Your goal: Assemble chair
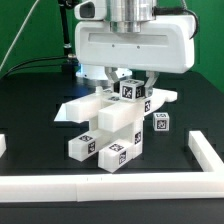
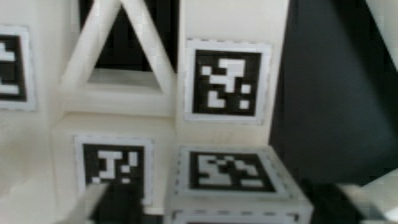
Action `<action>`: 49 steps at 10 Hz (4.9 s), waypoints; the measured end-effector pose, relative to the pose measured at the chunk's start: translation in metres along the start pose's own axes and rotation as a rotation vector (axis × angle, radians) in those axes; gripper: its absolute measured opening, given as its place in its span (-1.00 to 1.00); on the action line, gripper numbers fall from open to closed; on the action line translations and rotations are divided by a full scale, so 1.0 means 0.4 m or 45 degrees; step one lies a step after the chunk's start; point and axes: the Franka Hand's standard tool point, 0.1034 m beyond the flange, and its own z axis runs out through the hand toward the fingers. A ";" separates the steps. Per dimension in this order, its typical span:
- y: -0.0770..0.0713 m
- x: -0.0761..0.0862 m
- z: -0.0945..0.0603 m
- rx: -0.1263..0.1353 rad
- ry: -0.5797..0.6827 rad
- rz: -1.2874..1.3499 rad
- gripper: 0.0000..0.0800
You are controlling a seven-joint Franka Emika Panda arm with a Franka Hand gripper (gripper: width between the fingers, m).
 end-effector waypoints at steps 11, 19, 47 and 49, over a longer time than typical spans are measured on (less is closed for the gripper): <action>0.015 0.020 -0.017 -0.055 0.042 -1.621 0.62; 0.016 0.018 -0.012 -0.042 0.047 -1.027 -0.29; -0.026 -0.010 -0.005 0.086 -0.046 1.236 -0.29; -0.031 -0.014 -0.005 0.092 -0.064 1.384 -0.29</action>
Offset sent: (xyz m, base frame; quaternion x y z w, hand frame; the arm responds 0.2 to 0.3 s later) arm -0.0044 0.0165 0.0091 0.0267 -0.0091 -0.4369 0.8991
